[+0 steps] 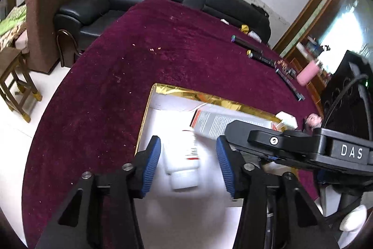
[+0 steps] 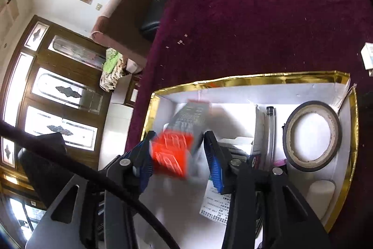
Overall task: Organize objects
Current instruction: 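Carry the pill bottle and glue box into the tray and open both grippers, then move both open grippers back over the cluttered table, then grasp a black marker with the left gripper while the right gripper grasps the black-and-silver packet, then carry marker and packet to the tray and open the left gripper over it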
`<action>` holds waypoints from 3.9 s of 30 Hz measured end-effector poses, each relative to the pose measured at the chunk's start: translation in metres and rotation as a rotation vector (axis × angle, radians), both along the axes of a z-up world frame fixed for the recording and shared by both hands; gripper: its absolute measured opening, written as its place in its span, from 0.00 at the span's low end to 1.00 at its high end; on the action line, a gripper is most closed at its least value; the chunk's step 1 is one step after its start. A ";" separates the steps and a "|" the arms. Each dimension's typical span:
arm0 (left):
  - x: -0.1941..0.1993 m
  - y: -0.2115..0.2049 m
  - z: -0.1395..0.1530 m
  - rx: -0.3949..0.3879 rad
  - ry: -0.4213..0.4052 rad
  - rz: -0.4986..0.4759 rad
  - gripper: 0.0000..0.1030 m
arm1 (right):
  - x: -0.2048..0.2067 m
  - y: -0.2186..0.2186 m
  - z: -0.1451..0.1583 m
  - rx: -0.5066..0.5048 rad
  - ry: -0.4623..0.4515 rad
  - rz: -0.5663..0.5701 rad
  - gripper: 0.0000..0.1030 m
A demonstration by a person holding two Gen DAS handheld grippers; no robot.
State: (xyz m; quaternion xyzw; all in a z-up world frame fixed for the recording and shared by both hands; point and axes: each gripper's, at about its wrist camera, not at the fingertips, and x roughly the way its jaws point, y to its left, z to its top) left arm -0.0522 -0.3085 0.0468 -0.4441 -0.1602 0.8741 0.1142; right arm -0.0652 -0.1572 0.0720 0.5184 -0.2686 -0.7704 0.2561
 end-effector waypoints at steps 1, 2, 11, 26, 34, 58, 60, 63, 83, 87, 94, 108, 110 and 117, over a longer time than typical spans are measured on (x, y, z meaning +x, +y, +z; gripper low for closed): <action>0.002 -0.002 0.003 0.010 0.008 0.010 0.48 | 0.000 0.000 0.002 0.000 0.006 0.001 0.41; 0.005 -0.005 0.007 0.014 0.018 0.023 0.53 | 0.002 0.002 0.006 -0.001 0.015 0.002 0.41; 0.042 -0.022 0.043 0.032 0.110 0.108 0.62 | 0.023 0.009 0.019 -0.017 0.047 0.034 0.41; 0.093 0.030 0.084 0.653 0.267 -0.237 0.99 | 0.143 0.147 0.116 0.198 0.433 -0.093 0.42; 0.098 0.103 0.099 0.820 0.368 -0.413 0.99 | 0.236 0.235 0.159 0.330 0.802 -0.401 0.95; 0.115 0.225 0.032 0.407 0.092 -0.449 0.98 | 0.160 0.342 0.004 0.377 0.085 -0.433 0.74; 0.116 0.226 0.030 0.405 0.083 -0.446 0.98 | 0.151 0.339 -0.006 0.388 0.054 -0.428 0.67; 0.116 0.230 0.030 0.375 0.081 -0.448 0.98 | 0.146 0.338 -0.014 0.370 0.033 -0.392 0.54; 0.083 0.415 -0.008 -0.297 0.125 -0.762 0.92 | 0.209 0.415 -0.012 0.395 0.057 -0.408 0.45; 0.076 0.442 -0.032 -0.440 0.090 -0.810 0.74 | 0.206 0.414 -0.015 0.389 0.053 -0.394 0.48; 0.071 0.439 -0.025 -0.361 0.067 -0.802 0.11 | 0.200 0.414 -0.016 0.380 0.060 -0.392 0.48; 0.095 0.380 -0.010 -0.171 0.080 -0.685 0.11 | 0.185 0.407 -0.019 0.392 0.052 -0.431 0.40; 0.099 0.372 -0.007 -0.148 0.091 -0.674 0.11 | 0.193 0.404 -0.013 0.382 0.076 -0.435 0.40; 0.116 0.331 0.008 -0.038 0.131 -0.606 0.11 | 0.212 0.379 0.019 0.309 0.144 -0.378 0.40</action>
